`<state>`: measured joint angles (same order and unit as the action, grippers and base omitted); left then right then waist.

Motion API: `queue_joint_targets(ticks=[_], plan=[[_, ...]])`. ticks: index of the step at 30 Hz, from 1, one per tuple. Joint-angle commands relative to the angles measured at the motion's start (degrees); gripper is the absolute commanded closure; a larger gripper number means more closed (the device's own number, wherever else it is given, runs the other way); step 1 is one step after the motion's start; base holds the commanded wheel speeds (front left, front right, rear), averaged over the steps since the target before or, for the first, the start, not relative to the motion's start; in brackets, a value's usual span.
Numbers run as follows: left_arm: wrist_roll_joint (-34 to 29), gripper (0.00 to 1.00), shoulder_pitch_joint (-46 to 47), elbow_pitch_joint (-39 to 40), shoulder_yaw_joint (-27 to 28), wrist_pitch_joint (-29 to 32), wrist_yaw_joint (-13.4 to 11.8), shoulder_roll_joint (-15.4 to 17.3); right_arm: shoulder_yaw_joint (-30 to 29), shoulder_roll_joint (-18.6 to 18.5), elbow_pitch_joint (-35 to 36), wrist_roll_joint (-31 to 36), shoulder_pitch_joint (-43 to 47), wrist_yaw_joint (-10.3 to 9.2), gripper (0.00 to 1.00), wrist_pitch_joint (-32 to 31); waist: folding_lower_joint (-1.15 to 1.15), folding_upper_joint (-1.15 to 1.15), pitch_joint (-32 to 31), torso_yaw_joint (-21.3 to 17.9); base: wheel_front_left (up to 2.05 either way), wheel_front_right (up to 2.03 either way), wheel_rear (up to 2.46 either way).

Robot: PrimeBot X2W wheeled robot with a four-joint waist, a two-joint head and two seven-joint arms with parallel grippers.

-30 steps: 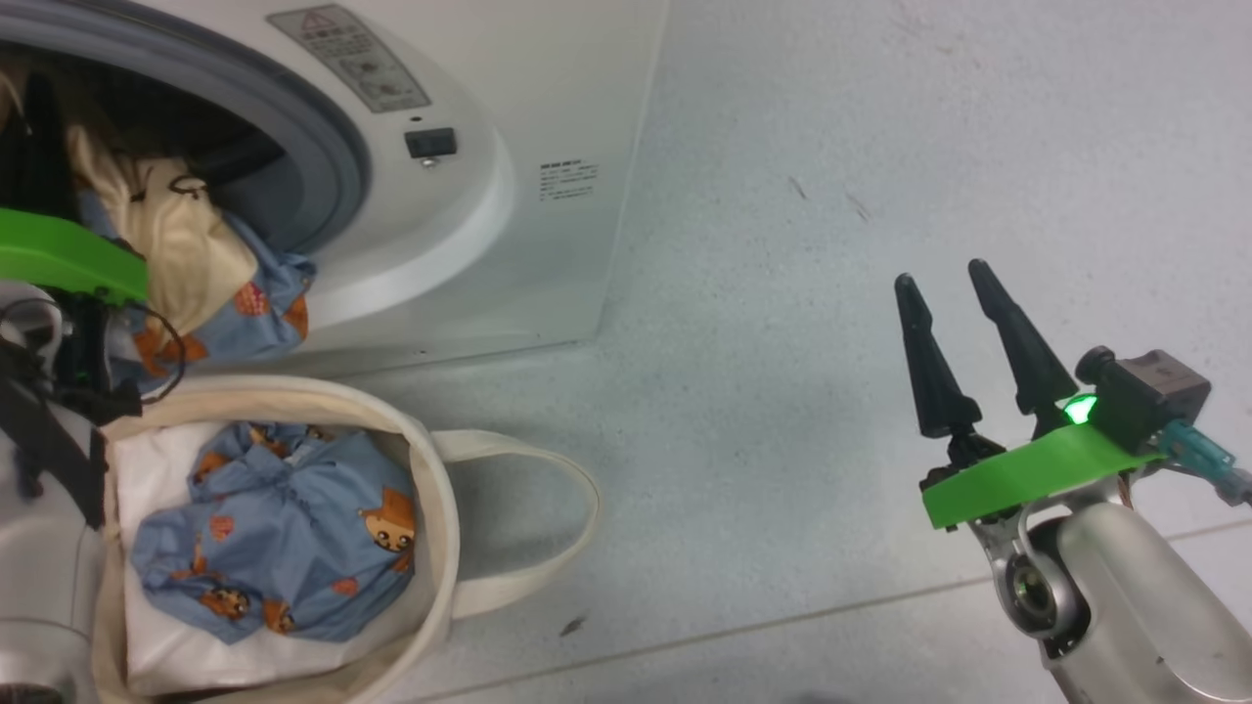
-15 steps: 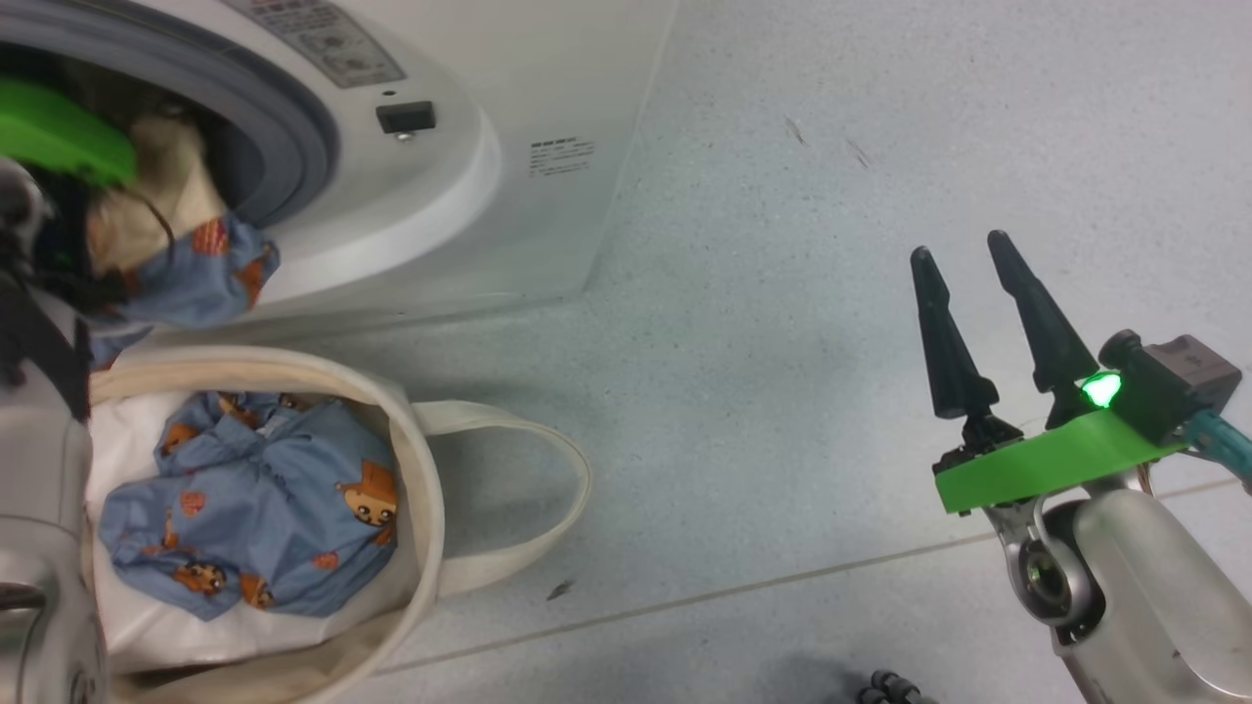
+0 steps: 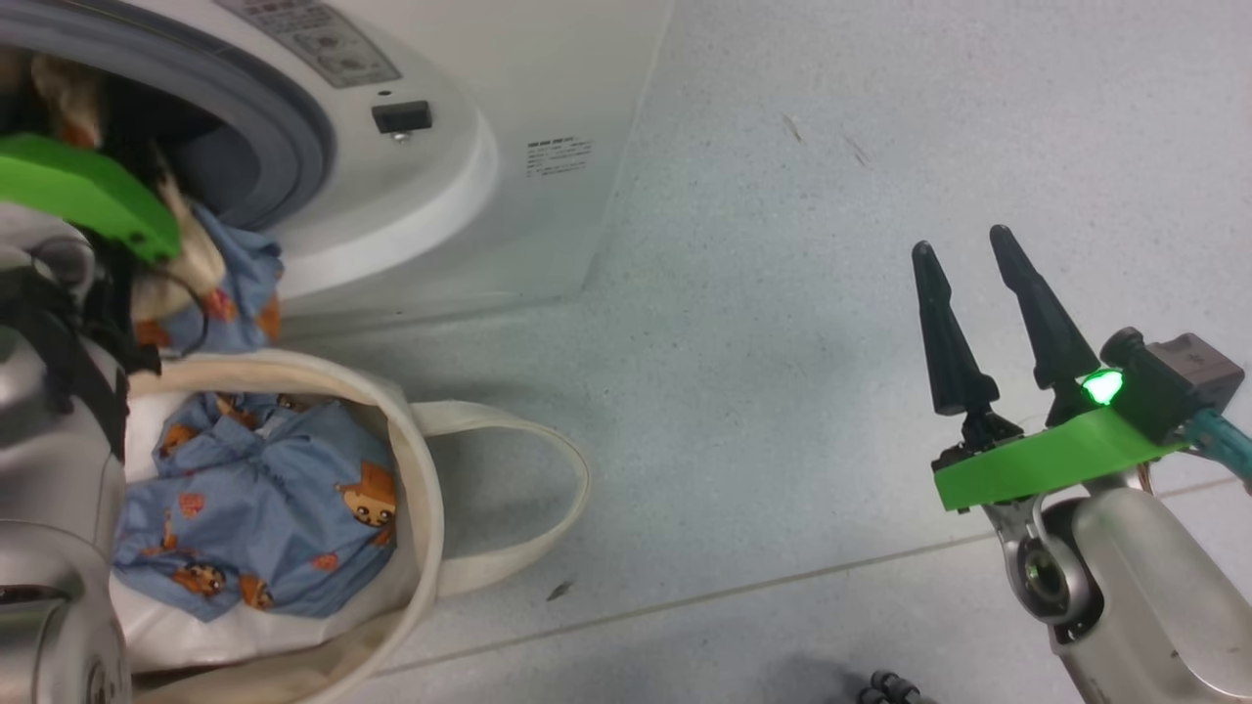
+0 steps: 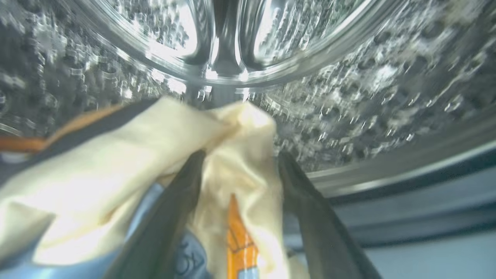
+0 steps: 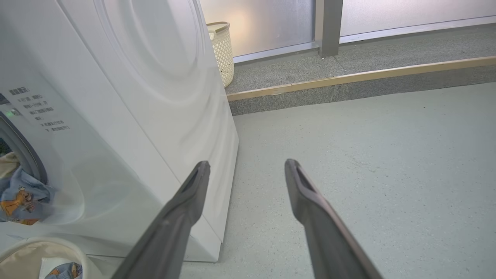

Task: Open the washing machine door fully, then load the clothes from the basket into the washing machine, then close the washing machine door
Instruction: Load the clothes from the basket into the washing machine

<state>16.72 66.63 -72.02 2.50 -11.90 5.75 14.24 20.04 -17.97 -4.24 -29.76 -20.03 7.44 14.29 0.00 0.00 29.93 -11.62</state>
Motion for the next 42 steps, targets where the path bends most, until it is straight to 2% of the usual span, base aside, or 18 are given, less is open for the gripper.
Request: queue_joint_targets(ticks=[1, 3, 5, 14, 26, 36, 42], plan=[[-0.4, 0.0, 1.43, 0.37, 0.25, 1.75, -0.91, 2.38, 0.99, -0.25, 1.3, 0.06, -0.11, 0.05, 0.0, 0.71, 0.0, 0.0, -0.5, 0.18, 0.0, 0.0, 0.0], [-0.36, 0.0, 1.33, -0.7, 0.08, 4.37, -2.11, 2.22, 1.48, -0.24, 1.07, -0.12, -0.31, 0.05, 0.0, 0.71, 0.0, 0.0, -1.15, 0.27, 0.0, 0.0, 0.0], [-0.37, 0.0, 1.07, -1.12, -0.24, 5.43, -2.25, 1.97, 2.03, -0.2, 0.65, -0.37, -0.5, 0.05, 0.0, 0.71, 0.0, 0.0, -1.83, 0.32, 0.0, 0.0, 0.0], [-0.5, 0.0, 0.17, -1.59, -1.72, 1.26, -1.16, 1.05, 2.93, 0.07, -0.8, -1.23, -1.25, 0.05, 0.0, 0.71, 0.0, 0.0, -3.64, 1.26, 0.0, 0.0, 0.0], [0.51, 0.0, -4.96, -0.96, -2.67, -2.76, 0.72, -1.46, 4.44, 1.47, -2.85, -2.75, -1.25, 0.05, 0.0, 0.71, 0.0, 0.0, -9.46, 3.86, 0.0, 0.0, 0.0], [2.51, 0.0, -18.64, 16.23, -1.64, -3.08, 1.69, -3.65, 5.74, 2.62, -4.34, -4.0, -0.18, 0.05, 0.0, 0.71, 0.0, 0.0, -15.78, 7.54, 0.0, 0.0, 0.0], [5.36, 0.0, -27.93, 25.99, -3.76, -3.08, 1.72, -4.06, 6.74, 2.58, -5.38, -4.31, 1.34, 0.05, 0.0, 0.71, 0.0, 0.0, -20.0, 9.38, 0.0, 0.0, 0.0]])
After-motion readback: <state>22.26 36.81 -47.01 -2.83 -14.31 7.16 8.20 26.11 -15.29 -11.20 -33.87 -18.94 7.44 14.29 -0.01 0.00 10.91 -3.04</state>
